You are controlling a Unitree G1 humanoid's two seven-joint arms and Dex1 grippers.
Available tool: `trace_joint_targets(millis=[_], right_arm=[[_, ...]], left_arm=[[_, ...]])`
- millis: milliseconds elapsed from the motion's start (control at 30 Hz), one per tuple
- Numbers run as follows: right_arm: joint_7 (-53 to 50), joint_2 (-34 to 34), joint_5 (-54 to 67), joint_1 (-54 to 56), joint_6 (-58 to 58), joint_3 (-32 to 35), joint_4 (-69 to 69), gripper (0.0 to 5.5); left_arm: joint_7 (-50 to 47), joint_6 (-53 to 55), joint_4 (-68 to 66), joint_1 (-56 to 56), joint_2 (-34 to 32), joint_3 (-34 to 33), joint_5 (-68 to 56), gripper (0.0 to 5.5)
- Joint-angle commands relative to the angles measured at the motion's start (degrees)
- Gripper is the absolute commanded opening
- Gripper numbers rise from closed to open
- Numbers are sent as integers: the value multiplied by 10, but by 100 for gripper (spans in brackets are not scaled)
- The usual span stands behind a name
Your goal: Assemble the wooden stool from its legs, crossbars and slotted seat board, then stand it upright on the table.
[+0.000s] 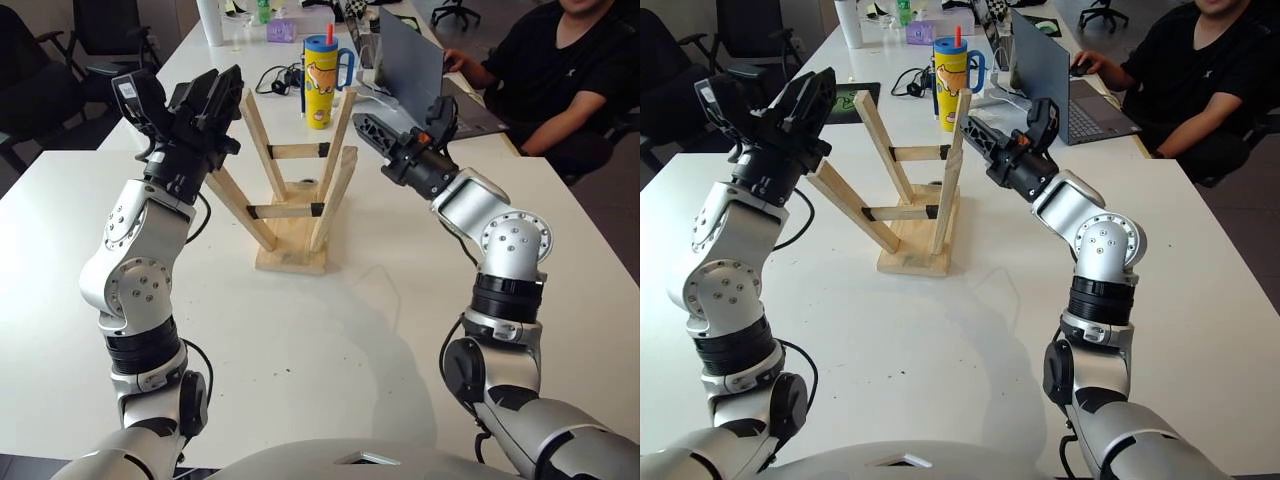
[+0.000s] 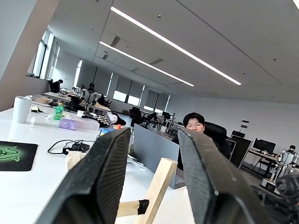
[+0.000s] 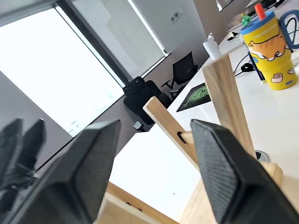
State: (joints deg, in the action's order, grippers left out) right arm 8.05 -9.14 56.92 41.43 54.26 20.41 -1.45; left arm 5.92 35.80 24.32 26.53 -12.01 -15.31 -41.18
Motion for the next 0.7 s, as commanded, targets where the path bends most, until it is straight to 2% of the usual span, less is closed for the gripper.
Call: trace_joint_targets(millis=[33,67,100,167,200,233,333,433,533,700], right_arm=[[-6,-14,15,35,-8,23,19,278],[-7,-16,6,37,-15,23,25,278],[1,-31,-38,35,-31,-6,34,278],[32,-81,-160,21,-71,-115,56,278],[56,-108,-243,13,-121,-188,82,278],[83,-118,-291,7,-162,-230,105,278],[177,-120,-357,4,-248,-301,155,278],[305,-132,-359,-5,-288,-342,136,278],[446,-165,-310,-26,-273,-350,56,278],[514,-186,-229,-25,-193,-325,-57,278]], left_arm=[[1,-6,-14,-25,-4,5,16,188],[-2,-11,-15,-26,-3,0,17,188],[-7,-20,-19,-24,-2,-9,19,188],[-14,-39,-28,-22,-2,-21,26,188],[-19,-52,-35,-28,-2,-24,40,188],[-25,-62,-40,-35,4,-30,44,188],[-39,-95,-51,-54,8,-48,65,188],[-54,-111,-92,-73,-3,-64,96,188],[-58,-127,-138,-96,-8,-84,116,188],[-50,-141,-156,-119,-12,-96,126,188]])
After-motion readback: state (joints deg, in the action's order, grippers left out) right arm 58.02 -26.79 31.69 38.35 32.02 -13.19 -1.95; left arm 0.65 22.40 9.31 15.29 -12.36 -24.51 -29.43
